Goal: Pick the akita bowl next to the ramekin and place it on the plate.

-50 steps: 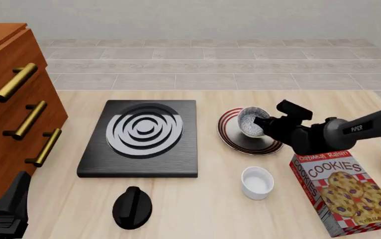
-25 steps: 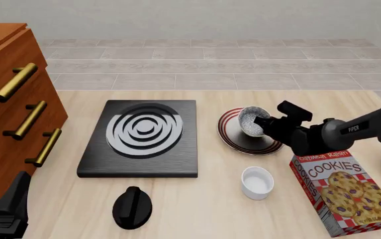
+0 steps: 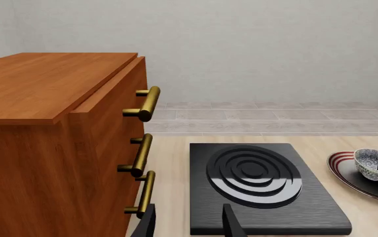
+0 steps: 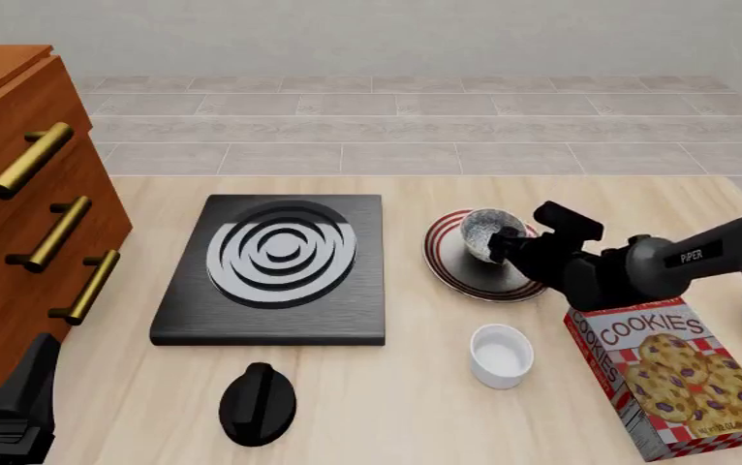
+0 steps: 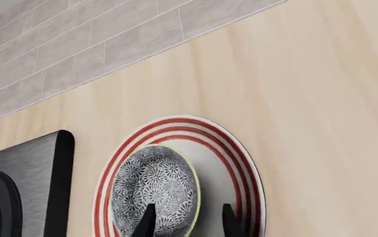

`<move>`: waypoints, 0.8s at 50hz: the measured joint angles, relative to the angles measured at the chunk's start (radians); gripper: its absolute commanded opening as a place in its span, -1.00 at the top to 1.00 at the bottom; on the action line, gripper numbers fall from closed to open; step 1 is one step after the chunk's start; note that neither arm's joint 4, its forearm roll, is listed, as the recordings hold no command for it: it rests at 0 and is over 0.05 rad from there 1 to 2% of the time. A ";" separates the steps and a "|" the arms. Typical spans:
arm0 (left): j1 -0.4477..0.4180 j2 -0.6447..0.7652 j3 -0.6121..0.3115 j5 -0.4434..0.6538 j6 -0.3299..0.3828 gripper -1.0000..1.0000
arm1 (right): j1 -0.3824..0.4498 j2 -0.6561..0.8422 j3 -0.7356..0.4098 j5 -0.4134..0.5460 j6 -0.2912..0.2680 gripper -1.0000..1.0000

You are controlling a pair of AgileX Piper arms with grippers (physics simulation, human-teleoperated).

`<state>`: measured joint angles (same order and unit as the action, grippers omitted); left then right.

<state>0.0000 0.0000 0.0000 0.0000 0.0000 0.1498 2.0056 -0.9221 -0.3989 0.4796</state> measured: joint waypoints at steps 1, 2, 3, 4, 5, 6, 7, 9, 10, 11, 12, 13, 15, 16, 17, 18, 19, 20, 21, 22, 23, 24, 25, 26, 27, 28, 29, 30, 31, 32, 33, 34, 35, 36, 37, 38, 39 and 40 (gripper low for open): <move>0.000 0.000 0.000 0.000 0.000 -1.00 | 0.002 -0.003 0.003 0.000 0.000 -1.00; 0.000 0.000 0.000 0.000 0.000 -1.00 | 0.003 -0.007 0.006 0.000 -0.001 -1.00; 0.000 0.000 0.000 0.000 0.000 -1.00 | 0.005 -0.011 0.009 0.000 -0.001 -1.00; 0.000 0.000 0.000 0.000 0.000 -1.00 | 0.007 -0.015 0.012 0.000 -0.001 -1.00; 0.000 0.000 0.000 0.000 0.000 -1.00 | 0.009 -0.020 0.016 0.000 -0.001 -1.00; 0.000 0.000 0.000 0.000 0.000 -1.00 | 0.010 -0.025 0.020 0.000 -0.001 -1.00; 0.000 0.000 0.000 0.000 0.000 -1.00 | 0.012 -0.030 0.024 -0.001 -0.001 -1.00; 0.000 0.000 0.000 0.000 0.000 -1.00 | 0.017 -0.041 0.033 -0.002 -0.001 -1.00; 0.000 0.000 0.000 0.000 0.000 -1.00 | 0.019 -0.046 0.038 -0.002 -0.001 -1.00; 0.000 0.000 0.000 0.000 0.000 -1.00 | 0.021 -0.051 0.042 -0.003 -0.001 -1.00; 0.000 0.000 0.000 0.000 0.000 -1.00 | 0.022 -0.056 0.047 -0.003 -0.001 -1.00; 0.000 0.000 0.000 0.000 0.000 -1.00 | 0.024 -0.061 0.051 -0.004 -0.001 -1.00; 0.000 0.000 0.000 0.000 0.000 -1.00 | 0.028 -0.071 0.060 -0.005 -0.001 -1.00; 0.000 0.000 0.000 0.000 0.000 -1.00 | 0.029 -0.077 0.065 -0.006 0.000 -1.00; 0.000 0.000 0.000 0.000 0.000 -1.00 | 0.031 -0.082 0.069 -0.006 0.000 -1.00; 0.000 0.000 0.000 0.000 0.000 -1.00 | 0.032 -0.087 0.073 -0.007 0.000 -1.00; 0.000 0.000 0.000 0.000 0.000 -1.00 | 0.034 -0.093 0.077 -0.007 0.000 -1.00; 0.000 0.000 0.000 0.000 0.000 -1.00 | 0.035 -0.099 0.081 -0.006 -0.001 -1.00; 0.000 0.000 0.000 0.000 0.000 -1.00 | 0.037 -0.105 0.085 -0.006 -0.001 -1.00; 0.000 0.000 0.000 0.000 0.000 -1.00 | 0.038 -0.111 0.089 -0.005 -0.001 -1.00; 0.000 0.000 0.000 0.000 0.000 -1.00 | 0.039 -0.116 0.093 -0.005 -0.001 -1.00; 0.000 0.000 0.000 0.000 0.000 -1.00 | 0.040 -0.121 0.096 -0.005 -0.001 -1.00; 0.000 0.000 0.000 0.000 0.000 -1.00 | 0.041 -0.126 0.099 -0.005 -0.002 -1.00; 0.000 0.000 0.000 0.000 0.000 -1.00 | 0.042 -0.130 0.102 -0.005 -0.002 -1.00; 0.000 0.000 0.000 0.000 0.000 -1.00 | 0.044 -0.135 0.106 -0.005 -0.001 -1.00; 0.000 0.000 0.000 0.000 0.000 -1.00 | 0.045 -0.139 0.109 -0.005 -0.001 -1.00; 0.000 0.000 0.000 0.000 0.000 -1.00 | 0.046 -0.144 0.112 -0.004 -0.001 -1.00; 0.000 0.000 0.000 0.000 0.000 -1.00 | 0.047 -0.148 0.115 -0.004 -0.001 -1.00; 0.000 0.000 0.000 0.000 0.000 -1.00 | 0.048 -0.153 0.117 -0.004 -0.001 -1.00; 0.000 0.000 0.000 0.000 0.000 -1.00 | 0.049 -0.157 0.120 -0.004 -0.001 -1.00; 0.000 0.000 0.000 0.000 0.000 -1.00 | 0.050 -0.161 0.123 -0.003 0.000 -1.00; 0.000 0.000 0.000 0.000 0.000 -1.00 | 0.051 -0.165 0.125 -0.003 0.000 -1.00; 0.000 0.000 0.000 0.000 0.000 -1.00 | 0.052 -0.169 0.128 -0.003 0.000 -1.00; 0.000 0.000 0.000 0.000 0.000 -1.00 | 0.053 -0.172 0.130 -0.003 0.000 -1.00; 0.000 0.000 0.000 0.000 0.000 -1.00 | 0.054 -0.176 0.133 -0.002 0.000 -1.00; 0.000 0.000 0.000 0.000 0.000 -1.00 | 0.055 -0.180 0.136 -0.002 0.001 -1.00; 0.000 0.000 0.000 0.000 0.000 -1.00 | 0.056 -0.184 0.138 -0.002 0.001 -1.00; 0.000 0.000 0.000 0.000 0.000 -1.00 | 0.057 -0.188 0.141 -0.002 0.002 -1.00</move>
<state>0.0000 0.0000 0.0000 0.0000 0.0000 0.2068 1.8179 -0.7810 -0.4012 0.4813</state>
